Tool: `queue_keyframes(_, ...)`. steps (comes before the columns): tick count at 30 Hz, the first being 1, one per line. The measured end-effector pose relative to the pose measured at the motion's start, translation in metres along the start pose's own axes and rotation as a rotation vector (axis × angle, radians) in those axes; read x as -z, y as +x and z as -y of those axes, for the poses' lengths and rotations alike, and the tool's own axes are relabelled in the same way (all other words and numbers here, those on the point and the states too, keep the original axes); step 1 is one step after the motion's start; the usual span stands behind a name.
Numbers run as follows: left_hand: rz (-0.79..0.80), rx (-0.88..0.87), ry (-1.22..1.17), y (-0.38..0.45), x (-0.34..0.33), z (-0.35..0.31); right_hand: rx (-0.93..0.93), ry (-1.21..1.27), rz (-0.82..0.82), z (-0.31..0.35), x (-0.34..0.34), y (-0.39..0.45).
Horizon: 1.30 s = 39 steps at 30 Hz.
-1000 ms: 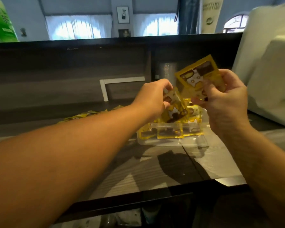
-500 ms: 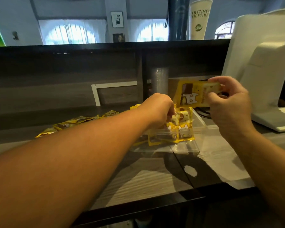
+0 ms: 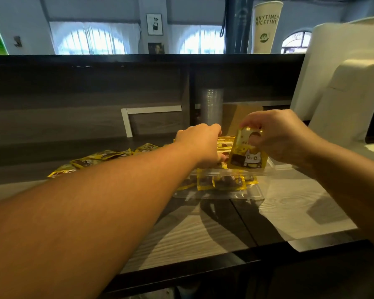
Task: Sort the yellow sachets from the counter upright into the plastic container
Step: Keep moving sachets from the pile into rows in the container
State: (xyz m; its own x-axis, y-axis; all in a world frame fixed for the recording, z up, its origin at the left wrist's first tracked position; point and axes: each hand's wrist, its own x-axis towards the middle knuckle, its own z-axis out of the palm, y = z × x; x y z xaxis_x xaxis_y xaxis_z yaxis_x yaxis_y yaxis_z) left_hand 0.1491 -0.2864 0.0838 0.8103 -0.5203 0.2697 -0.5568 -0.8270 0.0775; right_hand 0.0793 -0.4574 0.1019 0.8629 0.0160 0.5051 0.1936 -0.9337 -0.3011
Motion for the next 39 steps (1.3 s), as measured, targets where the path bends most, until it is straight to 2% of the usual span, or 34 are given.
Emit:
queue_keyframes(5,0.011,-0.01,-0.059,0.002,-0.001,0.004,0.068,-0.264,0.146,0.009,-0.014,0.013)
queue_keyframes(15,0.173,-0.084,0.144,0.016,-0.007,0.008,0.032,-0.287,0.217,0.007,-0.032,0.019)
queue_keyframes(20,0.136,-0.1,0.183,0.019,-0.009,0.009,0.001,-0.301,0.525,-0.009,-0.037,0.029)
queue_keyframes(24,0.084,-0.159,0.222,0.02,-0.012,0.015,0.064,-0.558,0.418,-0.006,-0.044,0.033)
queue_keyframes(26,0.046,-0.183,0.205,0.02,-0.013,0.02,0.109,-0.61,0.381,-0.005,-0.045,0.034)
queue_keyframes(31,-0.013,-0.199,0.257,0.018,-0.017,0.022,0.142,-0.593,0.437,-0.007,-0.053,0.038)
queue_keyframes(39,-0.004,-0.167,0.204,0.015,-0.01,0.021,0.173,-0.48,0.555,-0.004,-0.034,0.037)
